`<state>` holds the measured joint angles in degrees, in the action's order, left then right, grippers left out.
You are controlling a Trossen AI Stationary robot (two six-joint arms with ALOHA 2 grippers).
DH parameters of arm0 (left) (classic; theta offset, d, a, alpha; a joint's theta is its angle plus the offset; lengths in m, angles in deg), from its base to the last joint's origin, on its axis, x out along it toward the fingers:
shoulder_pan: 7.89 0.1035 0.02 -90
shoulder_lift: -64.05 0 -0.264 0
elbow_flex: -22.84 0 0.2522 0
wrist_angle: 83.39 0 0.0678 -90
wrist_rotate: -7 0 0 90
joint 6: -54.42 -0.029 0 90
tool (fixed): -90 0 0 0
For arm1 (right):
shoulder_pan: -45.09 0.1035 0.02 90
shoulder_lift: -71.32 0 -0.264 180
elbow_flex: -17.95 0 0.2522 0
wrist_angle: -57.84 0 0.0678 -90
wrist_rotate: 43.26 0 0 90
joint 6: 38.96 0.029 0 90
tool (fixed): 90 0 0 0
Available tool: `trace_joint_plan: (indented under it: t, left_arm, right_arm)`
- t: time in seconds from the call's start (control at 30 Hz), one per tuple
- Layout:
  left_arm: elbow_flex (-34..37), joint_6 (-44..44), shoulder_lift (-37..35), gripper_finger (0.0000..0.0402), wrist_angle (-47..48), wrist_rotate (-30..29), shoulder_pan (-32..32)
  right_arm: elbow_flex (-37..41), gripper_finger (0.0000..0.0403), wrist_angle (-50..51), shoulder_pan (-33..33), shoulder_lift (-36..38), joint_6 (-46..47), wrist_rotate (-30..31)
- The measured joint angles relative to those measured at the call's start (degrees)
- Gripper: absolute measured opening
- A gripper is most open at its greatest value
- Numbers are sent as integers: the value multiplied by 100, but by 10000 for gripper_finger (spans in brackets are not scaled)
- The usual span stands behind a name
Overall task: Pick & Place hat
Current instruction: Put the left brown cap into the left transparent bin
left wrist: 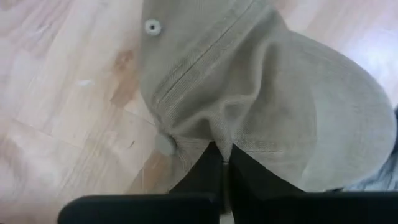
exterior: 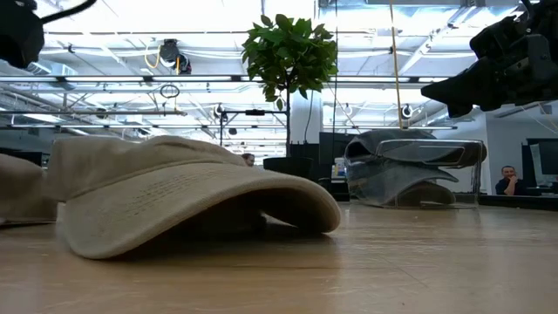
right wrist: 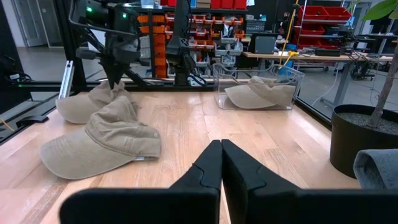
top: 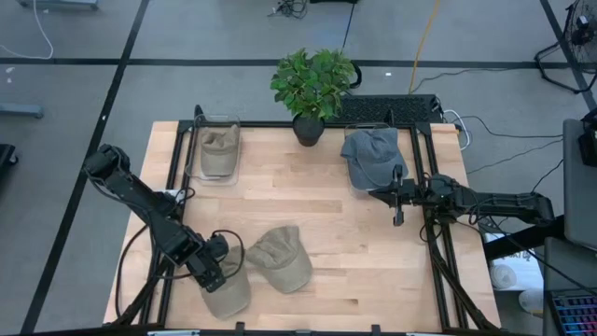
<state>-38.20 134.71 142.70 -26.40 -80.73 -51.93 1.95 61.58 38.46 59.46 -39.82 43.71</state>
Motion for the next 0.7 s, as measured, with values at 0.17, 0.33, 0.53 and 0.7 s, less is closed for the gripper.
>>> trace_joint_plan:
  t: [0.17, 0.33, 0.53, 0.7]
  left_arm:
    - [-298, -342, 0, 7, 353, -93, -41]
    - [-842, -576, 0, 5, 986, -418, -41]
    - [-1772, -797, 0, 4, 2169, -1061, -41]
    - [-2627, -807, 0, 3, 3585, -1812, -41]
  right_arm:
    - [0, 0, -2, -1, 0, 0, 0]
    - [0, 0, 0, -2, -1, 0, 0]
    - [0, 0, 0, 0, -2, 2, 0]
    - [0, 0, 0, -1, -1, 0, 0]
